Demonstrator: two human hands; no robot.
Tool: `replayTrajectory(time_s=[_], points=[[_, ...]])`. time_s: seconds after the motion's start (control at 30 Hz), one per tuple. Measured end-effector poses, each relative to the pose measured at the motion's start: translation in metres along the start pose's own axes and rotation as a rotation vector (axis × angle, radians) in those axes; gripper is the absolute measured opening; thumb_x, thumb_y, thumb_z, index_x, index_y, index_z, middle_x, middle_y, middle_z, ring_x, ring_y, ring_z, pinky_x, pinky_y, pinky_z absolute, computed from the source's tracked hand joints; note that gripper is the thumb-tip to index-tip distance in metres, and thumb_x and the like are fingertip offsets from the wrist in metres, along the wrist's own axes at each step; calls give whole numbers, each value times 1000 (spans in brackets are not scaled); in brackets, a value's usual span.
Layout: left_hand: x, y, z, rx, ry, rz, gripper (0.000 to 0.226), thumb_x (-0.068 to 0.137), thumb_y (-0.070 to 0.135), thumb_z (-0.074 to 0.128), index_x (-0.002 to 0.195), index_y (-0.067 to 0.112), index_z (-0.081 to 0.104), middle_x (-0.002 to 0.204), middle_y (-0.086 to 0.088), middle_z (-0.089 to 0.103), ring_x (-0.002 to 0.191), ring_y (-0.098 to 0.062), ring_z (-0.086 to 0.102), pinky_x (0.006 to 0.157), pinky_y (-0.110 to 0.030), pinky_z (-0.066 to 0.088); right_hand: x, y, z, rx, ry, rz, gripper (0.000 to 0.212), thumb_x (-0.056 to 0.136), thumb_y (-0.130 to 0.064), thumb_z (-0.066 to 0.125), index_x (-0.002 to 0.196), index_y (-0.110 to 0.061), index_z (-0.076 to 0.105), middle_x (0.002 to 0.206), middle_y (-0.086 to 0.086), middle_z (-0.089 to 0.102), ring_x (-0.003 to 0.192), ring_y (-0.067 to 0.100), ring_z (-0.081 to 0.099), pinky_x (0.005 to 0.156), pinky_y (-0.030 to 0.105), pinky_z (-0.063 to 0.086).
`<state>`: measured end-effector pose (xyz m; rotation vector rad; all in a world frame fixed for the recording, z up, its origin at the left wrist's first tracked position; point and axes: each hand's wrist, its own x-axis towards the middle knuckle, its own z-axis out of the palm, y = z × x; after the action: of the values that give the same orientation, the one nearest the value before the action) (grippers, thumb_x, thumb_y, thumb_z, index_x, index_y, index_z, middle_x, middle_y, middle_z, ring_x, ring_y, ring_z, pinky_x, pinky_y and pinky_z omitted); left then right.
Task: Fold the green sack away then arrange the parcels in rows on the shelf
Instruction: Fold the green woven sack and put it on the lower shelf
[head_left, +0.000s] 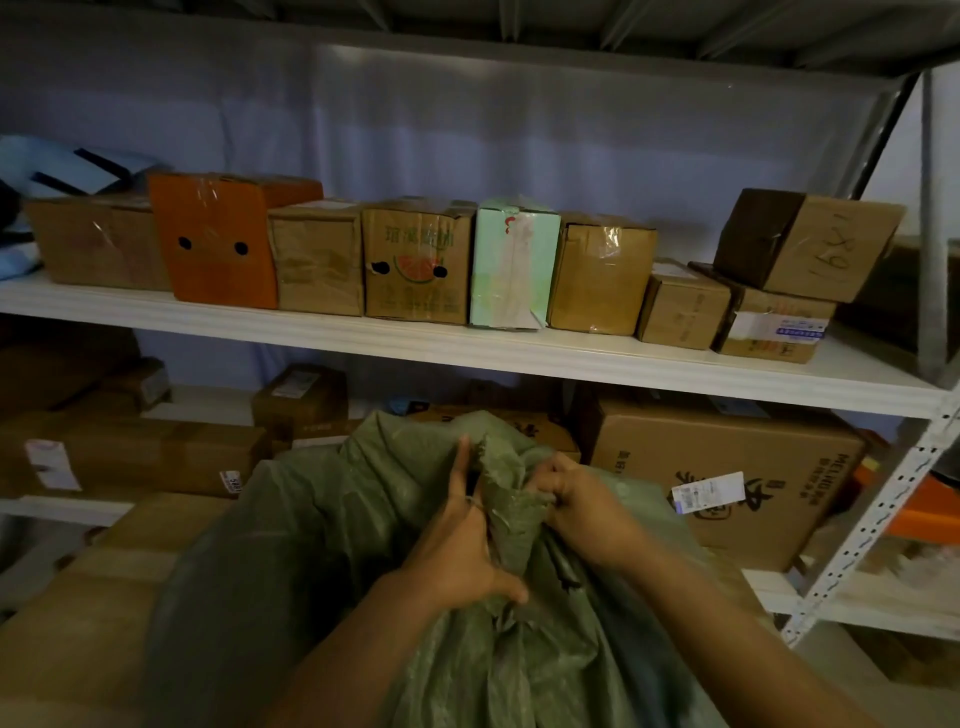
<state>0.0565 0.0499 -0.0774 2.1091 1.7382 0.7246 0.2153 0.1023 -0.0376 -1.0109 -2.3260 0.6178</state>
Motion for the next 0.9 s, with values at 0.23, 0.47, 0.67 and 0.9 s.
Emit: replayTrajectory(time_s=[0.23, 0.47, 0.67, 0.9], points=[[-4, 0, -26, -204, 419, -29, 44, 84, 14, 69, 127, 11, 60, 131, -6, 58, 119, -21, 56, 87, -3, 30, 12, -41, 13, 205, 105, -30, 27, 81, 9, 62, 68, -13, 73, 75, -6, 58, 75, 16, 59, 74, 27, 48], [-22, -41, -51, -205, 557, -143, 28, 91, 19, 55, 98, -4, 70, 101, -21, 68, 93, -33, 64, 85, -28, 46, -4, -34, -19, 209, -300, 243, 85, 59, -60, 71, 135, -47, 35, 141, -11, 37, 128, 9, 36, 106, 24, 32], [-35, -92, -85, -7, 630, -236, 31, 80, 11, 46, 85, -10, 68, 80, -30, 65, 71, -41, 65, 69, -41, 51, -25, 28, -5, -515, -514, 496, 146, 27, -87, 64, 142, -50, -17, 158, 2, -20, 144, 38, -18, 108, 73, 7], [-47, -113, -89, -124, 686, -383, 29, 90, 2, 56, 119, -4, 53, 118, -25, 53, 98, -42, 59, 88, -50, 49, -36, 21, 21, -205, -94, 532, 45, 91, -29, 59, 134, -25, 49, 148, 8, 38, 131, 26, 42, 109, 38, 34]])
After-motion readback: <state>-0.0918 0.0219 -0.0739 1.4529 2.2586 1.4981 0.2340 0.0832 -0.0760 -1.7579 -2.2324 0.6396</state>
